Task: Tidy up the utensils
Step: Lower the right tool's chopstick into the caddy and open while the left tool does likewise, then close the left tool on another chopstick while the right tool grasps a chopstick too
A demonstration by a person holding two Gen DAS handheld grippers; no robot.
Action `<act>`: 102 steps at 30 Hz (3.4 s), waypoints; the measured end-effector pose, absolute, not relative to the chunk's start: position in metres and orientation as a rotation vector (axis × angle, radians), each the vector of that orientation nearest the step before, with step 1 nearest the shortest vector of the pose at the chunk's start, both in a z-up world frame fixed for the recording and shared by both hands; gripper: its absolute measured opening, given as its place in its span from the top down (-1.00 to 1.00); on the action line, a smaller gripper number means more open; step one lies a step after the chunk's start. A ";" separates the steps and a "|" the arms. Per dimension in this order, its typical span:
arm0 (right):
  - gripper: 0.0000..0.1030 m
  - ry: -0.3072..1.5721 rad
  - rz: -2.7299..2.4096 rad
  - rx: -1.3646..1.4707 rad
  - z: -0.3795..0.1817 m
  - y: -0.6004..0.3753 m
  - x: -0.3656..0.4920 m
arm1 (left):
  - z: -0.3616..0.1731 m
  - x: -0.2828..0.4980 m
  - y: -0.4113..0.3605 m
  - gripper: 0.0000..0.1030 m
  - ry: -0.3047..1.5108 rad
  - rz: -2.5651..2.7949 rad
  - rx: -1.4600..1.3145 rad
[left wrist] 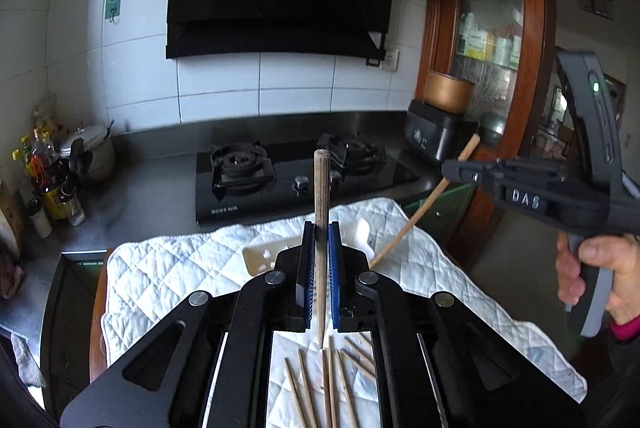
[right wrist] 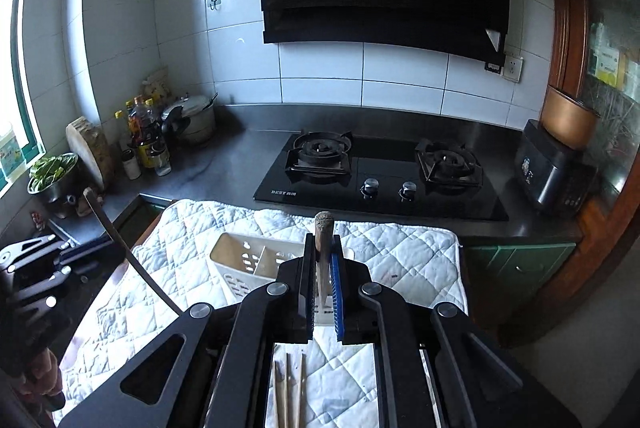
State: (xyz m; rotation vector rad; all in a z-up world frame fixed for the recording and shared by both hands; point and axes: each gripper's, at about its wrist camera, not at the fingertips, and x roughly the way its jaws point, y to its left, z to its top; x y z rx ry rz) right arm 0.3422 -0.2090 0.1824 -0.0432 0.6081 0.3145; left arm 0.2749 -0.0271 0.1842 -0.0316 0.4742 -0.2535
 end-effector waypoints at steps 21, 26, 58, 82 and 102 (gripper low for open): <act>0.86 0.696 0.306 -0.048 0.140 -0.187 0.392 | 0.153 0.378 0.018 0.90 0.504 -0.091 -0.180; 0.86 0.723 0.290 -0.055 0.126 -0.187 0.396 | 0.131 0.383 0.018 0.89 0.559 -0.094 -0.176; 0.56 0.713 0.325 -0.099 0.036 -0.220 0.197 | 0.079 0.185 0.036 0.82 0.597 -0.178 -0.267; 0.79 0.894 0.310 -0.087 -0.086 -0.219 0.167 | -0.040 0.108 0.042 0.82 0.752 -0.092 -0.260; 0.84 0.909 0.300 -0.104 -0.098 -0.219 0.173 | -0.073 0.132 0.010 0.82 0.855 -0.154 -0.269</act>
